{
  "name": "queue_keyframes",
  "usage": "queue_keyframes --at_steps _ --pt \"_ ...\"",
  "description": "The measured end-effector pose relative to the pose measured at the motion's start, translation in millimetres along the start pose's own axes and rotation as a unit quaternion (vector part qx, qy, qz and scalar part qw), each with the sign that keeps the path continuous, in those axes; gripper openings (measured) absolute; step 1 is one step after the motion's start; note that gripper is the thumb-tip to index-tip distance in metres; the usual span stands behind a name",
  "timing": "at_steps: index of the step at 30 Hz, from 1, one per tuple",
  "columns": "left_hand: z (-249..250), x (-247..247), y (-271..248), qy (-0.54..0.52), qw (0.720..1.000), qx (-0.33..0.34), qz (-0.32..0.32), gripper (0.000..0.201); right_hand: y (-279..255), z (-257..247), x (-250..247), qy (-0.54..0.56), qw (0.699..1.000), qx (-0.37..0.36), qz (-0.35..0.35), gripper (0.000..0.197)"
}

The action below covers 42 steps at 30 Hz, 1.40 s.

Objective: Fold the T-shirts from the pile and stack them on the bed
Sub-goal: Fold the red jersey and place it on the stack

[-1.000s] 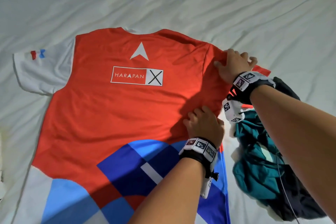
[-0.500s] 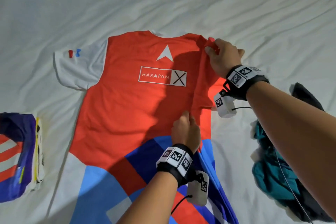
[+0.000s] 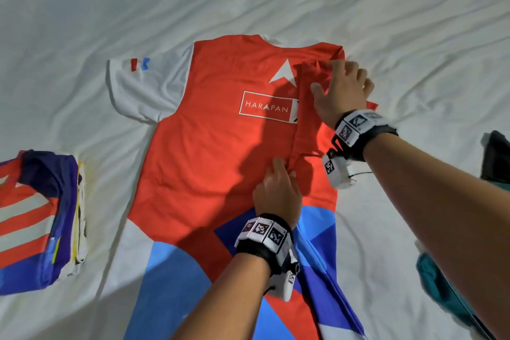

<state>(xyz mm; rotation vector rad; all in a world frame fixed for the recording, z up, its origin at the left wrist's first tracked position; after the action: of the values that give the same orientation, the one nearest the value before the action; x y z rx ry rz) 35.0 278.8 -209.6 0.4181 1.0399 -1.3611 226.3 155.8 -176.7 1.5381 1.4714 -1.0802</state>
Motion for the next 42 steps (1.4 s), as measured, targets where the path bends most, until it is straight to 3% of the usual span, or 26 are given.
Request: queue_keyframes --at_steps 4,9,12,15,18,21,24,27,30,32,35,38,42 --pt "-10 -3 -28 0.071 0.993 0.091 0.034 0.049 -73 31 -8 0.06 0.998 0.02 0.02 0.045" --pt "-59 7 -95 0.209 0.963 0.155 -0.066 0.07 -207 73 -5 0.059 0.995 0.083 -0.023 0.024" --pt "-95 10 -140 0.253 0.946 0.168 -0.118 0.075 -289 79 -7 0.013 0.992 0.094 -0.08 0.016" --pt "-122 0 -174 0.268 0.937 0.162 -0.156 0.074 -355 76 -16 -0.013 0.976 0.121 -0.183 0.03" --pt "-130 -14 -196 0.267 0.938 0.157 -0.154 0.07 -395 71 -31 -0.046 0.96 0.131 -0.245 0.035" --pt "-122 -34 -203 0.196 0.965 0.128 -0.12 0.049 -409 62 -47 -0.065 0.954 0.14 -0.257 0.03" --pt "-112 -45 -201 0.008 0.989 0.011 -0.146 0.029 -413 41 -55 -0.066 0.962 0.094 -0.248 0.027" --pt "-115 -33 -197 -0.128 0.961 -0.14 -0.201 0.048 -420 11 -49 0.049 0.957 0.099 -0.27 0.028" --pt "-118 -22 -195 -0.182 0.93 -0.225 -0.226 0.083 -425 -1 -39 0.197 0.923 0.143 -0.298 0.05" --pt "-113 -22 -196 -0.171 0.926 -0.237 -0.24 0.094 -422 13 -33 0.198 0.934 0.17 -0.243 0.049" --pt "-106 -20 -199 -0.14 0.93 -0.234 -0.245 0.096 -417 38 -25 0.14 0.953 0.223 -0.15 0.029" --pt "-102 -10 -204 -0.043 0.967 -0.153 -0.199 0.062 -417 37 -10 0.108 0.949 0.263 -0.137 0.038" --pt "-98 -3 -217 0.08 0.986 -0.045 -0.139 0.041 -419 28 4 0.089 0.956 0.251 -0.125 0.04"
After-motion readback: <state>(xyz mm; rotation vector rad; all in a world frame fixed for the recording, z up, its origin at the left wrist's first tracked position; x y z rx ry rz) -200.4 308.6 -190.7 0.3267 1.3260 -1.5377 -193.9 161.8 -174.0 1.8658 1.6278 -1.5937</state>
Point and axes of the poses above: each hand's wrist, its own y-axis towards the middle knuckle, its own x-axis out of the palm, z = x × y, the point moved 4 cm from there along y, towards the middle knuckle
